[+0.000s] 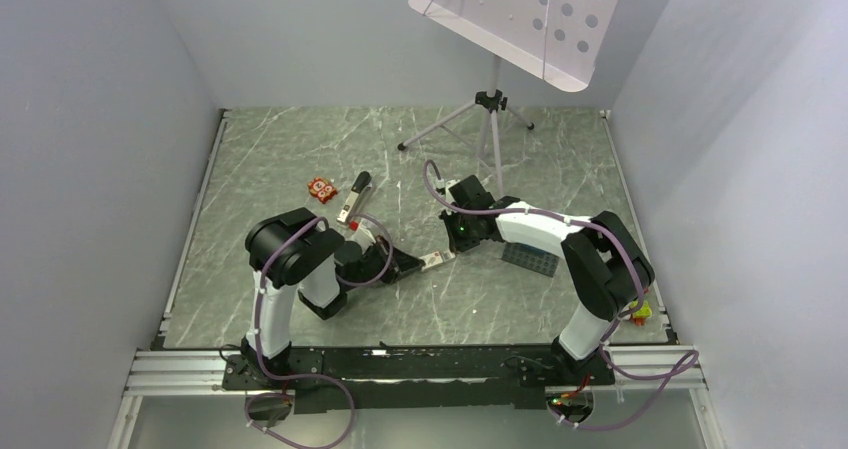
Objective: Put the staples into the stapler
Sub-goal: Open the staple box at the center of the board.
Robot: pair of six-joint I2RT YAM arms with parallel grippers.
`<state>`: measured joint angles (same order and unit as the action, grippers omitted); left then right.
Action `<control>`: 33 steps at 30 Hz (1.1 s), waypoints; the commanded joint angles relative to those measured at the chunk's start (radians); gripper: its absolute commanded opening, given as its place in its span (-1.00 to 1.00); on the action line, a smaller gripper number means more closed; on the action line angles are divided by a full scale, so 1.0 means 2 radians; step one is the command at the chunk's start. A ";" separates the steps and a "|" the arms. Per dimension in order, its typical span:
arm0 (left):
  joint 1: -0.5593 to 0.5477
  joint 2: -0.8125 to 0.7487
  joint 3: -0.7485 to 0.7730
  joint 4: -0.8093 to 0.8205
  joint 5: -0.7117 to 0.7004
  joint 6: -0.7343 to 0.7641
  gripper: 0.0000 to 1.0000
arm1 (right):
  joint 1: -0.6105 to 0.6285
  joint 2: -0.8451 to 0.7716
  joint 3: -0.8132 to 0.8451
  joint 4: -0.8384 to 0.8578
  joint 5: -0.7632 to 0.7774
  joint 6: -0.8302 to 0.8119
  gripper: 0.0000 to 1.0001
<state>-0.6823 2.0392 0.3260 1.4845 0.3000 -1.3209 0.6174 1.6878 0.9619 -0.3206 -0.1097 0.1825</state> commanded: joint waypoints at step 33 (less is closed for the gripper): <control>0.086 -0.068 0.044 -0.111 0.084 0.136 -0.95 | -0.027 -0.007 0.023 0.024 0.095 -0.016 -1.00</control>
<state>-0.5407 1.8748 0.3660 1.3064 0.3813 -1.0916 0.5758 1.6878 0.9661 -0.3035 0.0307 0.1642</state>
